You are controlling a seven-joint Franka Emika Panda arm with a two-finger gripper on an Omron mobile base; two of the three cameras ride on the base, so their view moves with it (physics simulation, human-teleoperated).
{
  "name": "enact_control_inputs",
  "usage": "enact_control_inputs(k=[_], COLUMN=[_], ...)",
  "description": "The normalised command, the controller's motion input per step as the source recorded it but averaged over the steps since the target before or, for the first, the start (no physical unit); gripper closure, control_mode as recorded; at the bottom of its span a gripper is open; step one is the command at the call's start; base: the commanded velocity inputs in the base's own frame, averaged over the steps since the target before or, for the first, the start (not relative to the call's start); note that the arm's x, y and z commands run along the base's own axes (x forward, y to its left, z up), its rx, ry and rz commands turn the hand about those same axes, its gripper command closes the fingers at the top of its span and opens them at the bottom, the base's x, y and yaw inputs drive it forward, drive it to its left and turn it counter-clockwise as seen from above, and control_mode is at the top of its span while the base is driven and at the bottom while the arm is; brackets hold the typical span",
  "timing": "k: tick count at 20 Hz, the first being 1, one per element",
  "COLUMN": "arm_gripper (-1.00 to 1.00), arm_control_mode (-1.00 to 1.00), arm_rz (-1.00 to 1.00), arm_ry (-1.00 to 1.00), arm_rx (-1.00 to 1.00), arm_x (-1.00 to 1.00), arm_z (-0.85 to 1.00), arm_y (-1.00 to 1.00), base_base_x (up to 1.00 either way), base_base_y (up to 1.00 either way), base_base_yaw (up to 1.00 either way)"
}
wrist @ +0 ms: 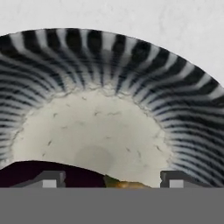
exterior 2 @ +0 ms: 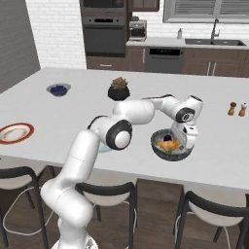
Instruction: Pick the chicken drumstick and eggplant from their plates and place them in the bowl. Then put the bowl in the fridge.
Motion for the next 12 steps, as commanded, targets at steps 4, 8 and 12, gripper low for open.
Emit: enact_control_inputs(k=[4,8,12], arm_gripper=[-1.00,-1.00,-1.00], arm_control_mode=[-1.00,-1.00,-1.00], arm_rz=[0.00,0.00,0.13], arm_ry=[-0.07,-0.08,-0.04], arm_rx=[0.00,0.00,-0.05], arm_x=[0.00,-0.30,-0.45], arm_z=[0.32,0.73,0.47], arm_y=[0.00,0.00,0.46], base_base_x=[0.00,0.00,0.00], base_base_y=[0.00,0.00,0.00], base_base_yaw=[0.00,0.00,0.00])
